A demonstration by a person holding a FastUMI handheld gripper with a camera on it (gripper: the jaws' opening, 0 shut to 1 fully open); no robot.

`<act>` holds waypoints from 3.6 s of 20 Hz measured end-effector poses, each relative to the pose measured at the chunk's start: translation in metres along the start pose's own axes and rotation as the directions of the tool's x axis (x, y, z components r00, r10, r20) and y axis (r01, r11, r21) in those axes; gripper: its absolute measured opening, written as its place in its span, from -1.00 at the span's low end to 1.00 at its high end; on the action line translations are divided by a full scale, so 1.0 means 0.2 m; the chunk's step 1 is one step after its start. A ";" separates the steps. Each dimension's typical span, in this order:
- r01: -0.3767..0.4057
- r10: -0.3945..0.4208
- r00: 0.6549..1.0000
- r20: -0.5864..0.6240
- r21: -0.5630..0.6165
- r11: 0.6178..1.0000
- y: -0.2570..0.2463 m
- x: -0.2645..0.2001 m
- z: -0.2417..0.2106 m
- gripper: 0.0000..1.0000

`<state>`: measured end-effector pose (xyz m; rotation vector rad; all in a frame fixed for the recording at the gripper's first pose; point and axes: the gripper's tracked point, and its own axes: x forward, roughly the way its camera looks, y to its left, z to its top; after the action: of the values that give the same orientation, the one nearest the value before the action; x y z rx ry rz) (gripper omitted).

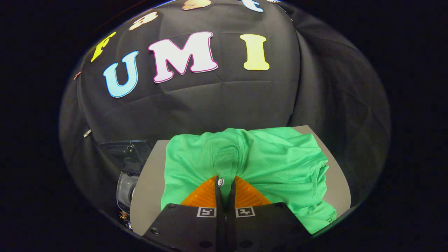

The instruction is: Put the clothes into the washing machine and then close the washing machine lid.

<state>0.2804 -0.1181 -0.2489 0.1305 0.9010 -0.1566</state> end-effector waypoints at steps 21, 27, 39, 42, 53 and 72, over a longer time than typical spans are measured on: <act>-0.128 0.165 0.917 0.363 -0.124 0.984 0.66 -0.74 0.53 -0.90; -0.281 0.340 0.891 0.302 -0.223 0.933 1.19 -0.71 0.44 -0.90; -0.504 0.544 0.837 0.055 -0.305 0.808 1.84 -0.30 -0.04 -0.90; -0.533 0.548 0.835 -0.055 -0.333 0.778 1.89 -0.12 -0.26 -0.90; -0.538 0.462 0.842 -0.277 -0.372 0.757 1.86 0.27 -0.70 -0.86; -0.549 0.515 0.833 -0.202 -0.422 0.722 1.91 0.31 -0.63 1.00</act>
<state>0.2937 0.2743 -0.3575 -0.0583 0.9150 0.6160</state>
